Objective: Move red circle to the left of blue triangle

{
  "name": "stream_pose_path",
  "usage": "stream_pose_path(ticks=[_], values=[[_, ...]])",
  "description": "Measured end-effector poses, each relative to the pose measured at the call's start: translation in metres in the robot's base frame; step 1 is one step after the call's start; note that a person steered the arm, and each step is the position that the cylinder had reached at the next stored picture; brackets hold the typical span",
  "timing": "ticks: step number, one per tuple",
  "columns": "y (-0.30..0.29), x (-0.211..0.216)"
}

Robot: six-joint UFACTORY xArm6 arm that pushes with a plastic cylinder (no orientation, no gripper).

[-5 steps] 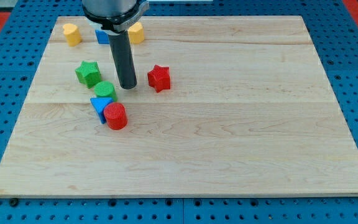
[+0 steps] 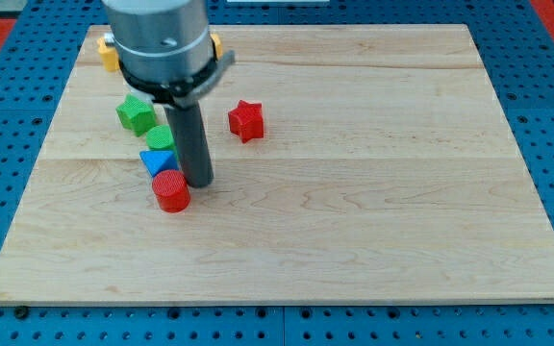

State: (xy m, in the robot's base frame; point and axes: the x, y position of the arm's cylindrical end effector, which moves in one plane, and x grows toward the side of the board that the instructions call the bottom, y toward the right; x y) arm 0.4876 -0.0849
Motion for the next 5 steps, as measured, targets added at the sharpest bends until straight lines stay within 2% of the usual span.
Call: stream_pose_path(ticks=[3,5], values=[[-0.043,0.029],[-0.140,0.022]])
